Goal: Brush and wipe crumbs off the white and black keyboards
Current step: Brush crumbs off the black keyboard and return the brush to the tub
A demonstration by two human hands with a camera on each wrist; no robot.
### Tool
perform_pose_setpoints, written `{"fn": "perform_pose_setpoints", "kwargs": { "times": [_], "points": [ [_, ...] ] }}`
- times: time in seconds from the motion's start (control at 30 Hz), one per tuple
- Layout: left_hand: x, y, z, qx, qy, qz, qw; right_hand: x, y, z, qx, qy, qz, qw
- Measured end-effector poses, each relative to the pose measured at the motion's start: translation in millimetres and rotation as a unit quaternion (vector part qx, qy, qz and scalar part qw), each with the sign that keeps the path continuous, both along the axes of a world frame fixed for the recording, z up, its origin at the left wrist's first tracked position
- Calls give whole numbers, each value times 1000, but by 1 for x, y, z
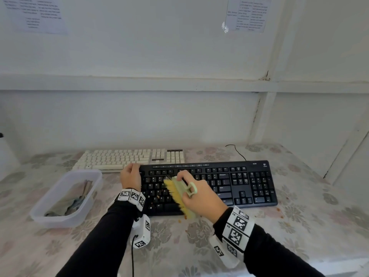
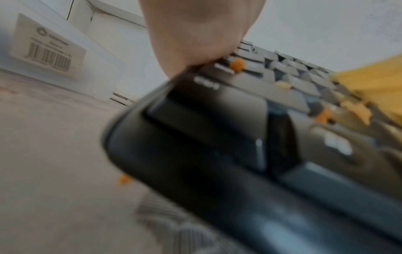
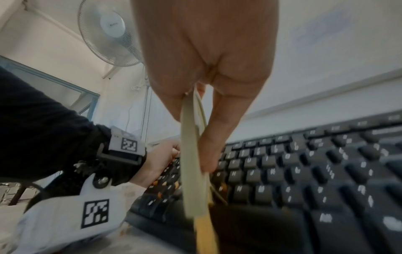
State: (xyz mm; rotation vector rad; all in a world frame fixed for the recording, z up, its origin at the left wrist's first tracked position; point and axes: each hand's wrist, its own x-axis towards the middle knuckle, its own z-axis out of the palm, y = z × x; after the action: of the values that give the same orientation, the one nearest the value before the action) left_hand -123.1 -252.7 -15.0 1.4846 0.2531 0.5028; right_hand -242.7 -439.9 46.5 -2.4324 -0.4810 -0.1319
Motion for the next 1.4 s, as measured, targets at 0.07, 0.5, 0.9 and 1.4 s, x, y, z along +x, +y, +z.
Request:
{"fn": "perform_pose_setpoints", "kwargs": {
  "times": [0.07,0.5,0.9,1.4],
  "points": [
    [0,0,0,-5,0,2,1000,2,-7,10,0,-10,-26,1000],
    [2,0,-1,2,3,4,1000,-2,-31,3,30,-3,-52,998],
    [6,3,-5,3,11,6,1000,5,-37,2,130,-94,-73,984],
    [2,1,-2,7,7,6,1000,16,-59,13,127,-130,-147,972]
  ]
}}
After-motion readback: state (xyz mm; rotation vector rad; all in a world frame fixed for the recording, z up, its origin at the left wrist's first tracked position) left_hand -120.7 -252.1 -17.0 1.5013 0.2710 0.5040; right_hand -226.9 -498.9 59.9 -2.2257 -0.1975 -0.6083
